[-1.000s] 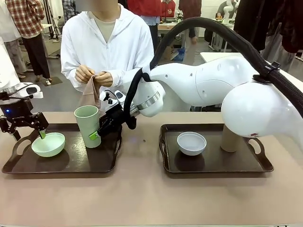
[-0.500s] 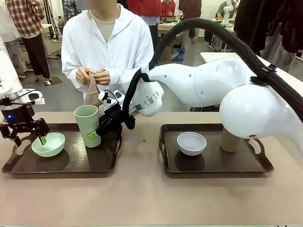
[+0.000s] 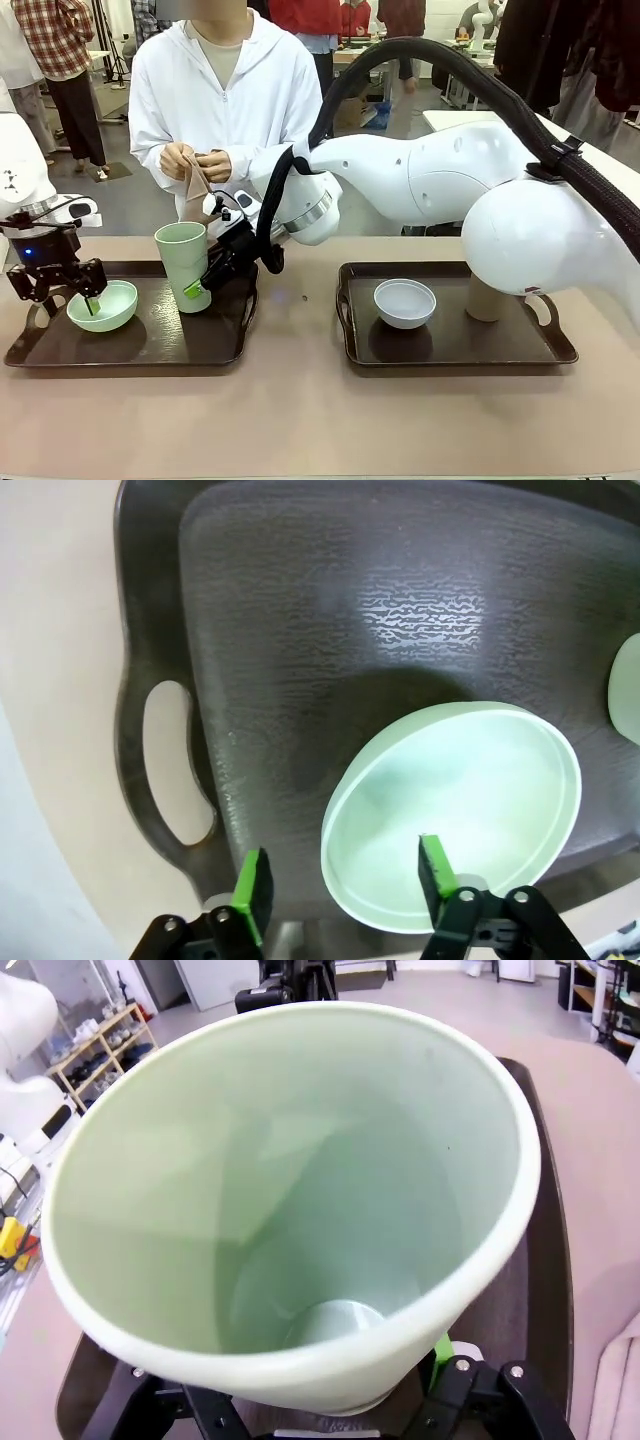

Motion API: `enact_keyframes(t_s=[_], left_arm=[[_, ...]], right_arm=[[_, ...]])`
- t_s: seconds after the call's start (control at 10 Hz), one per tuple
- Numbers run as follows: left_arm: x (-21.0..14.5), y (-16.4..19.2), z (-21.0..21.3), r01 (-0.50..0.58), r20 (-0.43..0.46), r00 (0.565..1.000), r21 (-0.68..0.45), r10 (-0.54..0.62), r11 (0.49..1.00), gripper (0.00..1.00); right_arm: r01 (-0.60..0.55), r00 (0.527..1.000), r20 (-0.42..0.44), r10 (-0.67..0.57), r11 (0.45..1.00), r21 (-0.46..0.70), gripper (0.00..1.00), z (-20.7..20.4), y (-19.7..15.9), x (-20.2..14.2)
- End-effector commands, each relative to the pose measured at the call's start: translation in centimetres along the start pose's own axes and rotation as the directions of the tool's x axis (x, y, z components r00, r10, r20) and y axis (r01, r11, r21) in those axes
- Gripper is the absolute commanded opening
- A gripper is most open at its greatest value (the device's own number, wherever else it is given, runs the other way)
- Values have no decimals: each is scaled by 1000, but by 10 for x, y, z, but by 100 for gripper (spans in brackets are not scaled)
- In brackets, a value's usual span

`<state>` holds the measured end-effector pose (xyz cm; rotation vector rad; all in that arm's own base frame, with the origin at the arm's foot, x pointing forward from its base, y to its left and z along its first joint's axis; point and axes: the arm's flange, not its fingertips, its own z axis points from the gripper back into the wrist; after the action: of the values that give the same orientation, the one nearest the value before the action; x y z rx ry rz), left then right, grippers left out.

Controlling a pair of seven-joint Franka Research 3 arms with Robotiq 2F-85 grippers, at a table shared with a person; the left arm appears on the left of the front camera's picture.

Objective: Set up a tray with a mat and arrange the tableware.
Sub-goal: Pick up the Picnic Bowl and Reusable plastic cup from the Handle tray in front of the human's position and hold them in the air.

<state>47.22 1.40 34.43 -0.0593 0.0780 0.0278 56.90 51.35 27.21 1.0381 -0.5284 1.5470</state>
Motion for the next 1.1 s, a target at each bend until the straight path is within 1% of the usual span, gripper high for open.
enact_keyframes(t_s=[0.0, 0.1, 0.2, 0.3, 0.4, 0.5, 0.6, 0.8, 0.9, 1.0], left_arm=[[2, -3, 1, -26, 3, 1000, 22, 26, 999, 0], [2, -3, 2, -28, 7, 1000, 25, 28, 999, 0], [2, -3, 3, -29, 9, 1000, 24, 29, 999, 22], [1, -3, 4, -30, 12, 999, 23, 30, 999, 13], [1, -3, 4, -30, 12, 999, 22, 30, 999, 0], [1, -3, 4, -31, 11, 999, 21, 31, 999, 0], [1, -3, 5, -31, 11, 999, 21, 30, 999, 0], [1, -3, 7, -26, 13, 1000, 24, 26, 999, 0], [0, -3, 8, -28, 13, 1000, 23, 28, 999, 0], [0, -3, 12, -27, -10, 1000, 18, 27, 999, 0]], right_arm=[[-15, 1000, -25, 15, 1000, 15, 0, -3, -11, -1], [-16, 1000, -25, 17, 1000, 13, 0, -3, -11, -1], [-18, 1000, -24, 18, 1000, 14, 22, -3, -11, 0], [-17, 1000, -24, 17, 1000, 15, 22, -4, -11, -1], [-18, 1000, -24, 18, 1000, 14, 0, -3, -10, -1], [-18, 1000, -24, 19, 1000, 12, 22, -3, -10, -2], [-20, 999, -25, 20, 1000, 7, 0, -3, -10, -2], [-24, 999, -28, 23, 1000, -9, 0, -1, -8, -3], [-21, 999, -31, 21, 1000, -16, 22, 2, -6, -4], [14, 999, -29, -14, 1000, -21, 24, 7, 0, -2]])
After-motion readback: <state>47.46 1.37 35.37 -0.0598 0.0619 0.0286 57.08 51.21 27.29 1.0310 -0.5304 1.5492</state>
